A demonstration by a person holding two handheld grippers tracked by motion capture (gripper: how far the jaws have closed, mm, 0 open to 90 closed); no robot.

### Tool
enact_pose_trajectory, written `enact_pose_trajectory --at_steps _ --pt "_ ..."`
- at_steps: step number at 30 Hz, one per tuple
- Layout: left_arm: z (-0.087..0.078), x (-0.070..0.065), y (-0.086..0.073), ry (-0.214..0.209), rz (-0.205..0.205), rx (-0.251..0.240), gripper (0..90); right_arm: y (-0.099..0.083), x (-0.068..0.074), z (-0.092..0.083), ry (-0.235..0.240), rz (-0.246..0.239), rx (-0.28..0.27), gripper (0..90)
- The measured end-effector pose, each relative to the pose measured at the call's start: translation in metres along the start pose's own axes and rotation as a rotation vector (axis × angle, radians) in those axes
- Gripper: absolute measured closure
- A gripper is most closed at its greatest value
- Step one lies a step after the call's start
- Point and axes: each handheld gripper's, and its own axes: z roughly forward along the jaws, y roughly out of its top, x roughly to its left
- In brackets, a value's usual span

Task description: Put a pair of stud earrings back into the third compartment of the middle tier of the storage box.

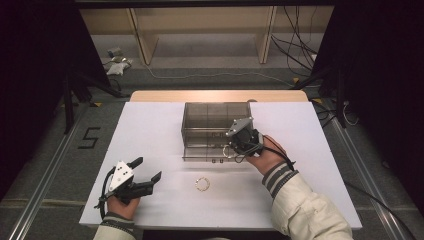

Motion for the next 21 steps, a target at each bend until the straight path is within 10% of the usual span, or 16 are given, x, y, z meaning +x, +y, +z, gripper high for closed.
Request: enact_pose_trajectory --at_steps 21 --pt "0.000 0.000 0.000 0.000 -0.001 -0.001 15.3 -0.012 -0.011 0.014 -0.023 0.040 0.063 85.2"
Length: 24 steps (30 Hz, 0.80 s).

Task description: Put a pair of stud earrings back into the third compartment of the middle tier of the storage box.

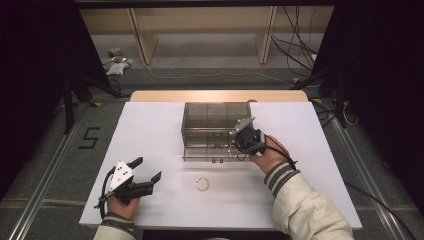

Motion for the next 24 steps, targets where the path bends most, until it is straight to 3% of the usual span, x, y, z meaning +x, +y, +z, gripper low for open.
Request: enact_pose_trajectory --at_steps 24 --pt "-0.0002 0.0002 0.0000 -0.001 -0.001 -0.001 15.3 -0.0009 0.0018 0.0095 0.001 -0.005 0.041 85.1"
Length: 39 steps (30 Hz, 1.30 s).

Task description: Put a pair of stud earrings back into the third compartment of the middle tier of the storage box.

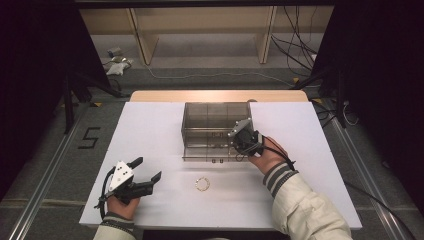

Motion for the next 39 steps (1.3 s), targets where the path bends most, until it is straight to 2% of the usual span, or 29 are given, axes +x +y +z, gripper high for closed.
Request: enact_pose_trajectory --at_steps 13,23,30,34,39 --pt "0.000 0.000 0.000 0.001 -0.001 0.000 15.4 0.000 0.001 -0.002 0.001 -0.002 -0.003 81.6" --pt "0.000 0.000 0.000 0.000 0.000 0.002 15.3 0.004 0.005 -0.012 0.008 -0.007 -0.058 71.7" --pt "0.000 0.000 0.000 0.000 0.000 0.003 15.3 0.011 0.016 -0.021 0.058 -0.015 -0.109 68.0" --pt "0.000 0.000 0.000 0.000 0.000 0.002 15.3 0.016 0.029 -0.022 0.107 -0.024 -0.131 67.9" --pt "0.000 0.000 0.000 -0.001 -0.001 0.001 15.4 0.021 0.045 -0.019 0.143 -0.051 -0.136 67.7"
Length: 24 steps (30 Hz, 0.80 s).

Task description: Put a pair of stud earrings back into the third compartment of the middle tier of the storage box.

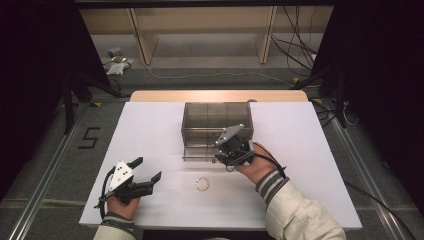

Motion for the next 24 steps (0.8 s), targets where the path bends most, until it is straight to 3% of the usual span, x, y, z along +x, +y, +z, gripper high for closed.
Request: enact_pose_trajectory --at_steps 11,24 --pt "0.000 0.000 0.000 0.000 0.000 -0.001 15.3 0.003 0.022 0.016 0.093 -0.002 0.000 67.2" --pt "0.000 0.000 0.000 -0.001 0.001 0.000 15.3 0.003 0.037 0.034 0.118 0.008 0.060 67.0"
